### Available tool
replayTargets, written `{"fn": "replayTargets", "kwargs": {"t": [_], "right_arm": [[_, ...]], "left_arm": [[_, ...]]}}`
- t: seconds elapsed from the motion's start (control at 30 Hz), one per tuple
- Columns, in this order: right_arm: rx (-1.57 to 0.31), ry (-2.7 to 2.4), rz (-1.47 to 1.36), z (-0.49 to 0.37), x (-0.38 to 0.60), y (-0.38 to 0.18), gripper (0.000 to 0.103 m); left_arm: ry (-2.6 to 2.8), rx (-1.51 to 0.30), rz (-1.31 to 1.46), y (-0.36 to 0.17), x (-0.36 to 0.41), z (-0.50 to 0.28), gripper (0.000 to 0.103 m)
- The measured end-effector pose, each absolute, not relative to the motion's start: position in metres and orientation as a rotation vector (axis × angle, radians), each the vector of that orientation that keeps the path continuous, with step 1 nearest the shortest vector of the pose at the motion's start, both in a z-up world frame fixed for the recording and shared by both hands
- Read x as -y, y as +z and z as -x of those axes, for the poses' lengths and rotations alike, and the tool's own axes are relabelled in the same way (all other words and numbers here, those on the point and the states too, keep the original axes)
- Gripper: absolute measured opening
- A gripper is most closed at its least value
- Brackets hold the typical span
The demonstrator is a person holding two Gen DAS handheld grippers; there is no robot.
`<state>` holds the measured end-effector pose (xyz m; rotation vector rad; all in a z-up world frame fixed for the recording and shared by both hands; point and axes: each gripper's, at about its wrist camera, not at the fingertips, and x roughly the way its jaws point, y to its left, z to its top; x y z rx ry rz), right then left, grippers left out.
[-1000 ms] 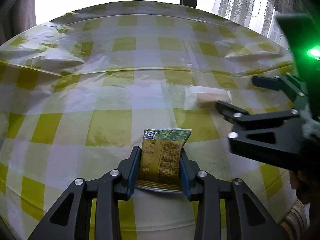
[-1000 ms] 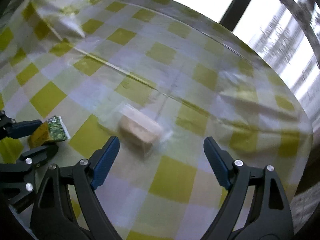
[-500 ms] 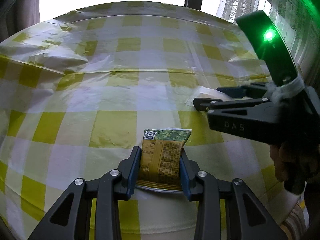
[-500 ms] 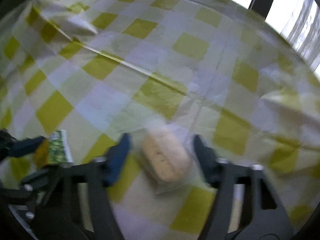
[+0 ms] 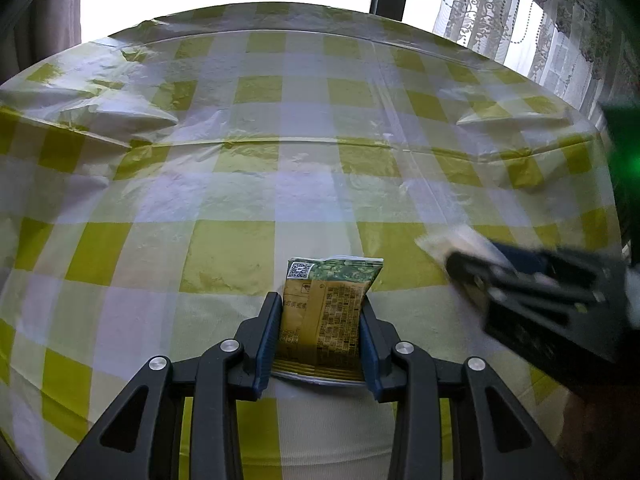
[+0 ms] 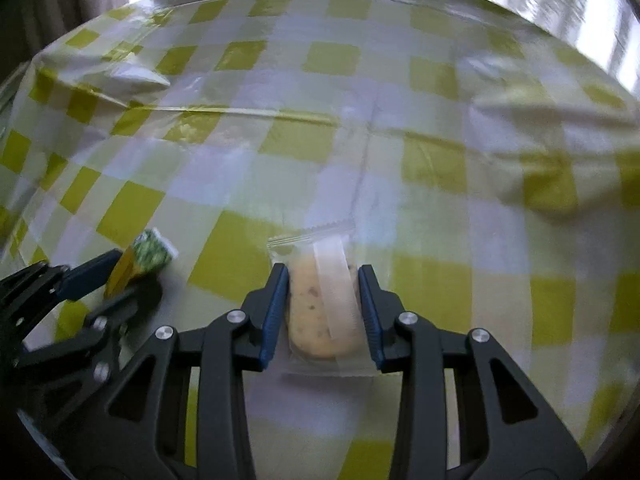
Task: Organize snacks
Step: 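Lift the green-and-brown packet and bagged bun toward the table edge with both grippers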
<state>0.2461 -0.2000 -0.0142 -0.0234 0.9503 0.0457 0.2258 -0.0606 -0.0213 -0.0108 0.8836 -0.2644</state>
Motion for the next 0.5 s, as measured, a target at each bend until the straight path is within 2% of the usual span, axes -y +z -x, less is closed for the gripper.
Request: {"fn": "replayTargets", "kwargs": {"t": [0.17,0.27,0.33,0.4,0.5], "right_arm": [[-0.958,0.036,-0.043,-0.219,0.208,-0.018,0.047],[-0.952,0.026,-0.041,-0.213,0.209,-0.018,0.06],[-0.954,0.02,-0.054,-0.213,0.212,-0.019,0.073],[-0.952,0.008,-0.065,-0.212,0.216,-0.019,0.073],[-0.943,-0.007,-0.083,-0.209,0.222,-0.018,0.073]], "left_arm": [[-0.271,-0.883,0.011,-0.021,0.06,-0.225,0.041],[-0.294,-0.883,0.022,-0.021,0.06,-0.225,0.048],[-0.316,-0.884,0.042,-0.022,0.058,-0.226,0.052],[-0.32,-0.883,0.057,-0.021,0.056,-0.225,0.061],[-0.324,-0.881,0.078,-0.021,0.054,-0.225,0.064]]}}
